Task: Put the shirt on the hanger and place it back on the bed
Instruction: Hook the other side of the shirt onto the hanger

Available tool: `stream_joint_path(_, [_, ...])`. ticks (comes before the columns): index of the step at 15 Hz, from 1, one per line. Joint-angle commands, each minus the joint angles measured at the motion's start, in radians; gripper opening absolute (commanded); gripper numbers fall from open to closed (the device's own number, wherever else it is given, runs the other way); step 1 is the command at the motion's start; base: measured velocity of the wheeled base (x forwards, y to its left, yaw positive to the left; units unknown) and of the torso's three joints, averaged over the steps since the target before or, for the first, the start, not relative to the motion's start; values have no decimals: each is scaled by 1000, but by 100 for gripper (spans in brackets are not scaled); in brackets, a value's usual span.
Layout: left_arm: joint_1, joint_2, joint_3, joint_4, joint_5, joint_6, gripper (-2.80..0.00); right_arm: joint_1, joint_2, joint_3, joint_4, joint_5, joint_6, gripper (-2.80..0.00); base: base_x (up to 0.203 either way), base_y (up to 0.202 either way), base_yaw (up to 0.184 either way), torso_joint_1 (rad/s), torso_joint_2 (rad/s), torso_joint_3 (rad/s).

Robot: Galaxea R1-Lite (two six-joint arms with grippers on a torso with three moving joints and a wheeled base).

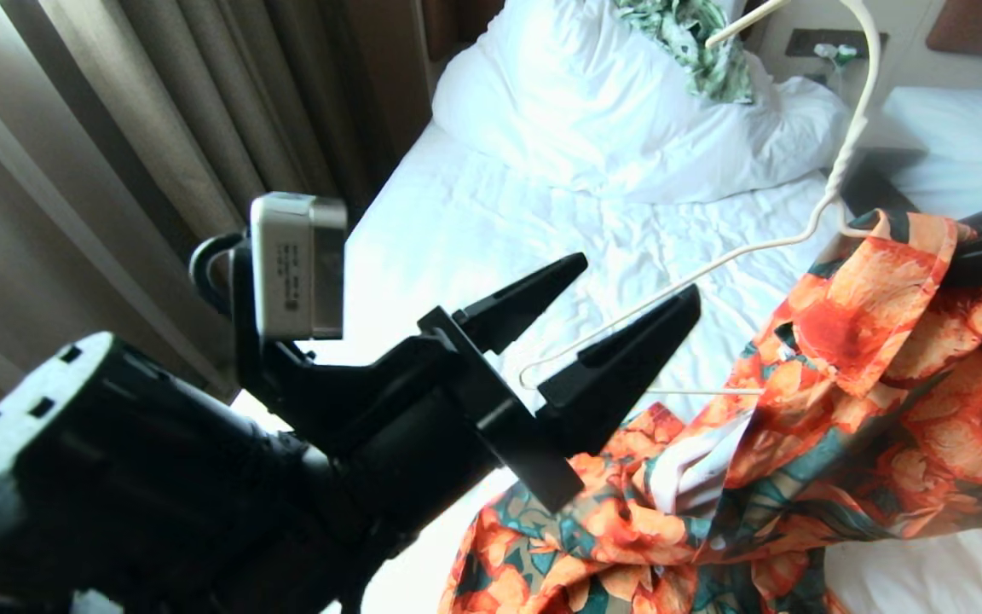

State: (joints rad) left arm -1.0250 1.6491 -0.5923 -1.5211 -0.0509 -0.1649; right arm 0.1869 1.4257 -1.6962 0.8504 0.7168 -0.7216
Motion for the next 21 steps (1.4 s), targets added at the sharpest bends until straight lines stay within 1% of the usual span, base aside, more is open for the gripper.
stream_joint_path(1, [49, -51, 10, -9, 0, -1, 0, -22, -1, 3, 4, 5, -6, -280, 0, 0, 0, 0, 0, 0])
stream_joint_path(2, [73, -80, 10, 21, -3, -1, 0, -33, 1, 4, 4, 6, -6, -280, 0, 0, 0, 0, 0, 0])
stream_joint_path(6, [145, -179, -15, 270, -38, -3, 0, -52, 13, 4, 0, 6, -7, -280, 0, 0, 0, 0, 0, 0])
stream_joint_path(7, [151, -183, -15, 303, -40, -5, 0, -56, 20, 4, -1, 6, -7, -280, 0, 0, 0, 0, 0, 0])
stream_joint_path(8, [152, -175, -12, 303, -33, -7, -8, -58, 29, 4, -4, 6, -7, -280, 0, 0, 0, 0, 0, 0])
stream_joint_path(9, [155, -176, -11, 305, -32, -7, -280, -58, 32, 4, -5, 6, -6, -280, 0, 0, 0, 0, 0, 0])
stream_joint_path(10, [167, -180, -7, 308, -33, -8, -280, -59, 40, 4, -6, 6, -6, -280, 0, 0, 0, 0, 0, 0])
stream_joint_path(13, [199, -209, 15, 362, -30, -10, -280, -75, 45, 7, -6, 6, -6, -280, 0, 0, 0, 0, 0, 0])
stream_joint_path(16, [234, -231, 17, 410, 11, -10, -280, -103, 43, 7, -27, 8, -6, -280, 0, 0, 0, 0, 0, 0])
stream_joint_path(21, [241, -321, 74, 472, 20, -11, -280, -113, 21, 30, -42, 12, -4, -280, 0, 0, 0, 0, 0, 0])
